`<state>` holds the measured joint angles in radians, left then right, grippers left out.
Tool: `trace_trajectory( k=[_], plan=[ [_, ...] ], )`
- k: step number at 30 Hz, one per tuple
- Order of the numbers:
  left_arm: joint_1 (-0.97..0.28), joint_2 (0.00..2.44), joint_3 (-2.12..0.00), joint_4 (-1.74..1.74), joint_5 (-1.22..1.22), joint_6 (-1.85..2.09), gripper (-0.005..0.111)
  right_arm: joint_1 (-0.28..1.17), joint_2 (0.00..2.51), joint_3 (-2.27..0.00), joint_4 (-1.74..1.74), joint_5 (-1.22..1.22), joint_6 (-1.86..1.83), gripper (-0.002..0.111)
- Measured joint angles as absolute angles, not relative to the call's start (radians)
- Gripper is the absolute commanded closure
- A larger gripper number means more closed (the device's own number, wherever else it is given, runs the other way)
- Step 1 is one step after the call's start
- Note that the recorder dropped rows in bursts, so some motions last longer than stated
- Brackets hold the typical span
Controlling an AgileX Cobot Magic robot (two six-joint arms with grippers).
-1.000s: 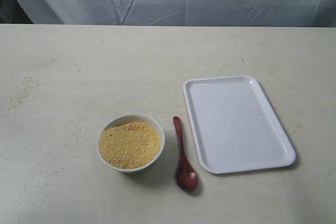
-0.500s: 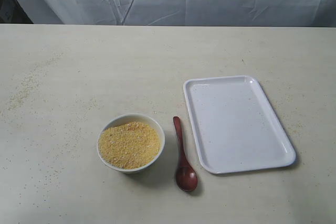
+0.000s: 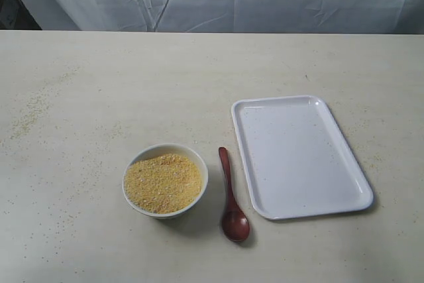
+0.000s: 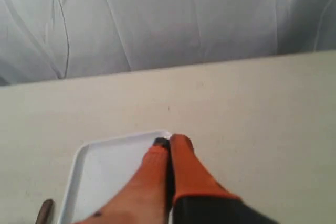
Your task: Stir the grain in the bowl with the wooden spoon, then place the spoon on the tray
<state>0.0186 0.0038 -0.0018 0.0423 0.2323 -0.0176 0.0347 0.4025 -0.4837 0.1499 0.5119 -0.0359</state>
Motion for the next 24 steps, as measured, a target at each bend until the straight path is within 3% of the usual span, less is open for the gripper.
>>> trace_trajectory(
  k=[6, 11, 14, 19, 21, 24],
  plan=[
    [0.019, 0.004, -0.002, 0.042, 0.232, -0.018, 0.107, 0.035, 0.715, -0.648, 0.115, 0.519, -0.019, 0.109],
    [0.019, 0.004, -0.002, 0.042, 0.232, -0.018, 0.107, 0.071, 0.945, -0.681, 0.281, 0.539, -0.036, 0.109],
    [0.019, 0.004, -0.002, 0.042, 0.232, -0.018, 0.107, 0.158, 1.11, -0.731, 0.326, 0.585, -0.045, 0.109],
    [0.019, 0.004, -0.002, 0.042, 0.232, -0.018, 0.107, 0.463, 1.536, -0.988, 0.347, 0.695, -0.034, 0.109],
    [0.019, 0.004, -0.002, 0.042, 0.232, -0.018, 0.107, 0.534, 1.675, -1.091, 0.322, 0.727, 0.0, 0.098],
    [0.019, 0.004, -0.002, 0.042, 0.232, -0.018, 0.107, 0.606, 1.849, -1.223, 0.218, 0.787, 0.09, 0.066]
  ],
)
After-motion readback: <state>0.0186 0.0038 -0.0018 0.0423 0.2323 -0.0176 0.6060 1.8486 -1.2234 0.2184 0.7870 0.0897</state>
